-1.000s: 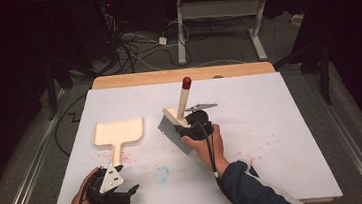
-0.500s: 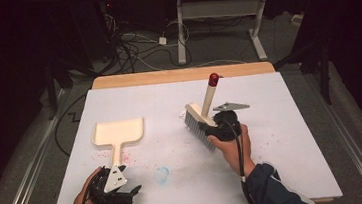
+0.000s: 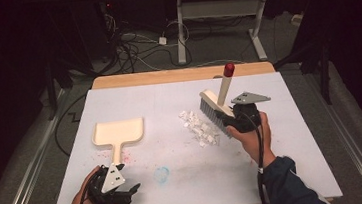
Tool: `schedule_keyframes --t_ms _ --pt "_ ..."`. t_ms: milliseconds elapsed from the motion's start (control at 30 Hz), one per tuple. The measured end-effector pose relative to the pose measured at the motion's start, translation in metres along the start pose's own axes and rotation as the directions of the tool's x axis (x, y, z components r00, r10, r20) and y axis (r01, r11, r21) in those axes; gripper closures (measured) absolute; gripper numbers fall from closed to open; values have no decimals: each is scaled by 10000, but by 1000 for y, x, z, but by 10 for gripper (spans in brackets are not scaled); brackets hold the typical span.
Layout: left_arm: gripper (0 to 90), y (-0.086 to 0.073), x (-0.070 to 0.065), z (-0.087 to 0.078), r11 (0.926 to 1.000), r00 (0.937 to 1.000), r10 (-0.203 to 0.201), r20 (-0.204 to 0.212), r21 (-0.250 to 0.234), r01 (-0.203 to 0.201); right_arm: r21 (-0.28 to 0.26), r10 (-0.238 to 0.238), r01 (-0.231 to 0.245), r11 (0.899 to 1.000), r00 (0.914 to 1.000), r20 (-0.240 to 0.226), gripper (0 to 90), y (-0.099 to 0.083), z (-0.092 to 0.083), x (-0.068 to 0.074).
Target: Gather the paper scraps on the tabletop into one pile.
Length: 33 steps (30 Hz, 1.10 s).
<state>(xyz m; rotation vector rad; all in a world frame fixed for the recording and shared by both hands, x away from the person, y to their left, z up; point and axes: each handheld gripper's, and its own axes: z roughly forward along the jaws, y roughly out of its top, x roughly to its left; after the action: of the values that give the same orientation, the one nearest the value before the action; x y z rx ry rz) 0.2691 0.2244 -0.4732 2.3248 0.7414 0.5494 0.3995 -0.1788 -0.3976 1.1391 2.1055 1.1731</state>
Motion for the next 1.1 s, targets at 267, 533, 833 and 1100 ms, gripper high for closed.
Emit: schedule_keyframes --t_ms 267,533,833,1100 --pt "200 0 1 0 9999 9999 113 -97 -30 -114 54 85 -86 9999 9996 286 677 -6 9 -14" --pt "200 0 0 -1 10000 10000 53 -33 10 -53 764 -561 479 9959 9925 1087 677 -20 29 -15" --pt "200 0 0 0 10000 10000 91 -27 18 -91 894 -1333 1291 9876 9901 431 676 -25 38 19" --pt "200 1 2 0 9999 9999 123 -73 -53 -124 752 -1700 1663 9832 9844 459 677 -23 35 18"
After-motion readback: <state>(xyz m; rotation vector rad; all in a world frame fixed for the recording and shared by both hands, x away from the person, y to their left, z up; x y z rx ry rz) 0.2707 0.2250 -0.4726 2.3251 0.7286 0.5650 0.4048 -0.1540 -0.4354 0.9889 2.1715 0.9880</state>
